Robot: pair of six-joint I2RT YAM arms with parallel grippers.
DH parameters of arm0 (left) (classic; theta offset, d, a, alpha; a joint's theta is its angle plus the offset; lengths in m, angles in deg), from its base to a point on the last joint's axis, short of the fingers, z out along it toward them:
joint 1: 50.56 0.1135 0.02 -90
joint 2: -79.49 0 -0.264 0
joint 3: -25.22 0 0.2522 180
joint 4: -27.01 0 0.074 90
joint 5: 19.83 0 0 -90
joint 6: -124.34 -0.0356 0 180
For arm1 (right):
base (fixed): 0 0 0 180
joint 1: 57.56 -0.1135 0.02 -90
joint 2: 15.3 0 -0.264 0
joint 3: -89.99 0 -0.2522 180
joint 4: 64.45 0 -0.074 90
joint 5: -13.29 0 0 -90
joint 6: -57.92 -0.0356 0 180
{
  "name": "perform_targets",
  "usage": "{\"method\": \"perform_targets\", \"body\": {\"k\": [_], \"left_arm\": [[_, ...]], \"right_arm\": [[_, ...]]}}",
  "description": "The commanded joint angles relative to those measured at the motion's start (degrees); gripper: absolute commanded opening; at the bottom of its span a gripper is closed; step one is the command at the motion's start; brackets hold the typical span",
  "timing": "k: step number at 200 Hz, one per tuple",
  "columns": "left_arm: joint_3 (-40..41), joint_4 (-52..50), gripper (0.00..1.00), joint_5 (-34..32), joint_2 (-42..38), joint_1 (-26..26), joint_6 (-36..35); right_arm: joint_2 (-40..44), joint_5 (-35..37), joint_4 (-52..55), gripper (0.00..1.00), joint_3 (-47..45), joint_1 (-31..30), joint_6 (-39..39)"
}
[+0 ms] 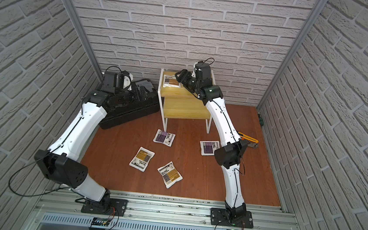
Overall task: Place the bagged coffee beans on the shelf by color
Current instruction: Place the bagged coffee beans on the shelf.
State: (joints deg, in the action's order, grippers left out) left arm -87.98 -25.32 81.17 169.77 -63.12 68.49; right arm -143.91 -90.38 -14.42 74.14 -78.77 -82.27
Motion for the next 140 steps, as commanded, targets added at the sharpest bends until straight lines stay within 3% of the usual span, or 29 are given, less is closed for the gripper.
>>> {"method": "perform_targets", "body": {"k": [1,140], "left_arm": [[-0.5,2.2,0.98,0.0,-0.2,-0.3,-0.7],[0.7,2.6,0.98,-0.1,-0.6,-0.3,-0.8]], "right_arm": [[1.1,-1.5,0.2,0.73,-0.8,0.0,-0.4],[-2.4,-3.4,-0.9,0.72,1.6,-1.6,-2.7]]}}
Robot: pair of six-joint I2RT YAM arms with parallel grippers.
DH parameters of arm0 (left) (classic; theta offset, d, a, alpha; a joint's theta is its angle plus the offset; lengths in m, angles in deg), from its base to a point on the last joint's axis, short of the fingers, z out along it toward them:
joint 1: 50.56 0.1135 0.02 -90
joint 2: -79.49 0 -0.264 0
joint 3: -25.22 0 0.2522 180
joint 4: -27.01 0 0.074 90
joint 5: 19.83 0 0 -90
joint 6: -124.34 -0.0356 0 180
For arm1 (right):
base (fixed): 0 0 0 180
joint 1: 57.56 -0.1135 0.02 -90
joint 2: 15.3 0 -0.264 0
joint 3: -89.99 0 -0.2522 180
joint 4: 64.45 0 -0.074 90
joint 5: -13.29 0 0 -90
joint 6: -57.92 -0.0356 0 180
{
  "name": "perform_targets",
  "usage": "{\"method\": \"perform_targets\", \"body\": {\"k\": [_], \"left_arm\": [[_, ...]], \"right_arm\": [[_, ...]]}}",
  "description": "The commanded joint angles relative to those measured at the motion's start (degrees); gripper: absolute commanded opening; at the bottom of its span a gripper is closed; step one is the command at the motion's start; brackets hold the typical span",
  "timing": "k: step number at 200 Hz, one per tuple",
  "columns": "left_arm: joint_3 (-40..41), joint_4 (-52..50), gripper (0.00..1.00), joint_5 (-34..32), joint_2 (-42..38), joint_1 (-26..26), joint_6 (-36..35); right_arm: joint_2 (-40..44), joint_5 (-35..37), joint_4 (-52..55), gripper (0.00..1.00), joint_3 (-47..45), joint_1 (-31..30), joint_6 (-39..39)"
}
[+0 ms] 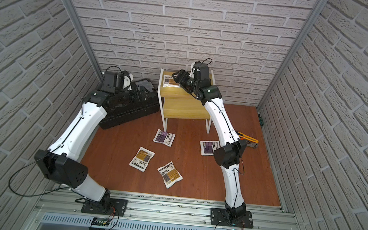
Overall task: Place the bagged coffee beans on the shelf by color
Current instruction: Place the bagged coffee beans on the shelf.
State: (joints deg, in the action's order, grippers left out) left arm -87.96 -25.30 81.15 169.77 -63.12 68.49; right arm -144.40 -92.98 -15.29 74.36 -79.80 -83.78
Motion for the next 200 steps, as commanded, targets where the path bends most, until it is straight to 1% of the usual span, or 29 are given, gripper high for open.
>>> {"method": "perform_targets", "body": {"k": [1,85,116,153,189,200], "left_arm": [[0.6,2.6,0.99,-0.1,-0.6,-0.3,-0.8],[1.0,2.7,0.98,-0.3,-0.8,-0.4,-1.0],[1.1,2.5,0.98,-0.5,-1.1,-0.3,-1.2],[1.1,2.2,0.98,-0.4,-1.6,-0.4,-1.4],[2.0,1.0,0.99,-0.8,-3.6,-0.3,-2.7],[2.8,0.7,0.98,-1.0,-4.9,-0.3,-2.7]], "right_arm": [[-1.9,-0.8,-0.1,0.72,1.4,-0.6,-1.3],[-2.4,-0.5,-0.4,0.72,1.6,-0.7,-1.9],[-0.4,0.4,0.4,0.72,1.4,-0.7,-0.4],[6.2,1.2,0.4,0.74,-0.9,-0.6,2.2],[15.4,0.9,0.1,0.75,-7.2,-0.6,5.3],[19.8,0.6,0.5,0.75,-9.8,-0.6,6.3]]}}
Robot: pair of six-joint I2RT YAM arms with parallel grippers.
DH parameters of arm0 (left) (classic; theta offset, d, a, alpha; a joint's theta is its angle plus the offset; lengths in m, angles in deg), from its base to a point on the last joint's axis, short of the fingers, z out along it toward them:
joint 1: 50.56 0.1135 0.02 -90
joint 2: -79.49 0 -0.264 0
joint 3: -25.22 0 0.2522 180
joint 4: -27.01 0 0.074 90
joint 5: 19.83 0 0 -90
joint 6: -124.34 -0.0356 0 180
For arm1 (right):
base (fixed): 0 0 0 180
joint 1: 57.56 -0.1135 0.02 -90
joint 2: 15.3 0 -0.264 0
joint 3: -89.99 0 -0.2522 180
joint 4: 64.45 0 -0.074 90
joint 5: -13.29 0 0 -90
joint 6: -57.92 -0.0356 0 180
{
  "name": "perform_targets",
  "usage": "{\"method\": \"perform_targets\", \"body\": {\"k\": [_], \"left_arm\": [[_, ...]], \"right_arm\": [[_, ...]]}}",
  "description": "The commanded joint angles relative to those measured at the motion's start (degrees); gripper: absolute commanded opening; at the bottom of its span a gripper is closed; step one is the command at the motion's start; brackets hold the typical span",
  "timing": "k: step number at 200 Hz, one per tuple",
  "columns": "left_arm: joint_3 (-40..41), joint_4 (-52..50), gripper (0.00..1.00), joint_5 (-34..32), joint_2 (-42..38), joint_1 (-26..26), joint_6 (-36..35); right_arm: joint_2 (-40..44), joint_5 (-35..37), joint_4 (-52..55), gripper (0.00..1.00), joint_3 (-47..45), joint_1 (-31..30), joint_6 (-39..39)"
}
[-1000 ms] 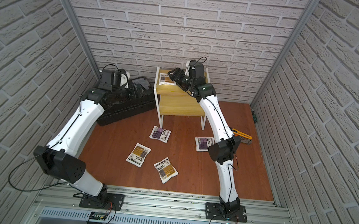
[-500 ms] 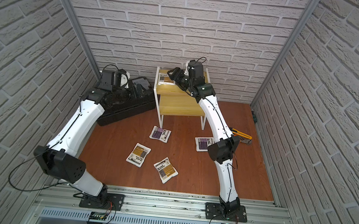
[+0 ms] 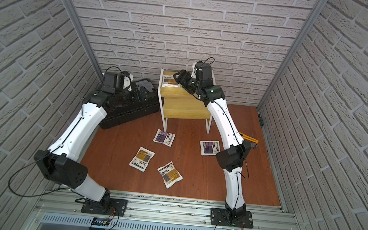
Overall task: Place the bagged coffee beans on the shelf by color
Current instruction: Place the bagged coffee beans on the shelf, then pick up the bagged coffee beans at the center of the board.
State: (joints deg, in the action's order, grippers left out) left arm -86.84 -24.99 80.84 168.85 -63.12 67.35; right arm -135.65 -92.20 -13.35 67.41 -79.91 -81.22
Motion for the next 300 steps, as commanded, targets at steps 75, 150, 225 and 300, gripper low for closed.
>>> {"method": "perform_targets", "body": {"k": [75,150,225,300], "left_arm": [[18.2,-1.1,0.98,-3.5,-18.8,-2.3,0.9],[36.5,-4.3,0.98,-13.4,-26.6,-19.2,6.8],[42.8,-8.8,0.98,-21.7,-22.6,-34.4,7.9],[42.2,-8.1,0.98,-24.5,-8.0,-41.9,4.8]], "right_arm": [[37.2,-3.8,-2.8,0.76,-38.6,-0.9,6.3],[55.2,-7.8,-2.4,0.76,-75.8,-1.7,5.4],[57.4,-11.9,-10.0,0.76,-98.7,-6.9,0.8],[53.6,-14.1,-19.7,0.76,-110.7,-11.1,-1.0]]}}
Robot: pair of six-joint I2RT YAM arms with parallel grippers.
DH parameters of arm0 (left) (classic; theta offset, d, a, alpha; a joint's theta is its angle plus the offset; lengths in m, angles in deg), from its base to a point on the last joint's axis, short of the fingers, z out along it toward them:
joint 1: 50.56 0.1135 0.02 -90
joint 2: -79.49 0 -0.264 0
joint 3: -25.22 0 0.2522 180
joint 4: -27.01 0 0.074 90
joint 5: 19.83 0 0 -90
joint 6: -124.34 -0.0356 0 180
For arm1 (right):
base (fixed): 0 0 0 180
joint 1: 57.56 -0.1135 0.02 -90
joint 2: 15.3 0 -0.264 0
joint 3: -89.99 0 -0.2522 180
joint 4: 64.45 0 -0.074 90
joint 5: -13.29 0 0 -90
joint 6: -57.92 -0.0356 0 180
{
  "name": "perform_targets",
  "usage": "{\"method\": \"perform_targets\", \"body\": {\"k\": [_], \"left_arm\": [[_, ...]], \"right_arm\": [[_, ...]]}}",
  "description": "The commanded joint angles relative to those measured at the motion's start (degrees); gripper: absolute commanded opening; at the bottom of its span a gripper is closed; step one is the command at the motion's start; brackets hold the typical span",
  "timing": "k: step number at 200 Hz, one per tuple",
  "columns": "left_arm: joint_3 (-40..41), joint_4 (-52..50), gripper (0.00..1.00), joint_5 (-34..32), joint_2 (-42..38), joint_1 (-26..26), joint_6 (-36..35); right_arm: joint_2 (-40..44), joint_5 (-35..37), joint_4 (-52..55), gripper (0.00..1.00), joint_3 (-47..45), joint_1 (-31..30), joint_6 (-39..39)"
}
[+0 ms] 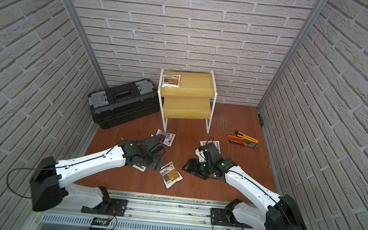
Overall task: Place the bagged coffee beans on the shelf by color
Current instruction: Pick up the bagged coffee beans at the center of the board.
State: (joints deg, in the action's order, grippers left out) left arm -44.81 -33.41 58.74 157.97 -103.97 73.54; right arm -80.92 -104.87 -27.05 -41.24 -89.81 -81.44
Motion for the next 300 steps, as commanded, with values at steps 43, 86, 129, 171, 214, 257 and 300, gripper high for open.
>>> {"method": "perform_targets", "body": {"k": [43,86,129,171,214,257,300], "left_arm": [[0.0,2.5,0.99,-3.0,7.5,-1.3,-2.6],[0.6,4.3,0.99,-3.0,10.6,-1.2,-3.6],[2.1,6.6,0.98,-2.3,12.3,0.0,-4.0],[3.4,8.0,0.99,-1.9,14.0,0.6,-4.4],[4.4,9.1,0.98,-1.8,15.1,1.1,-4.6],[5.4,10.0,0.98,-1.5,14.9,1.3,-4.6],[5.5,9.8,0.99,-1.4,14.6,1.3,-4.6]], "right_arm": [[-3.2,-2.5,-11.1,0.76,-6.5,-1.7,-2.7],[-5.6,-3.4,-15.1,0.76,-8.1,-1.9,-4.1],[-9.1,-4.2,-18.7,0.76,-8.0,-1.9,-5.3],[-11.9,-4.5,-20.6,0.76,-8.0,-1.9,-5.8],[-15.0,-5.1,-22.8,0.76,-7.9,-2.0,-6.3],[-18.2,-7.0,-25.4,0.75,-7.1,-2.0,-6.8],[-21.8,-10.0,-30.2,0.7,-7.3,-2.1,-8.7]]}}
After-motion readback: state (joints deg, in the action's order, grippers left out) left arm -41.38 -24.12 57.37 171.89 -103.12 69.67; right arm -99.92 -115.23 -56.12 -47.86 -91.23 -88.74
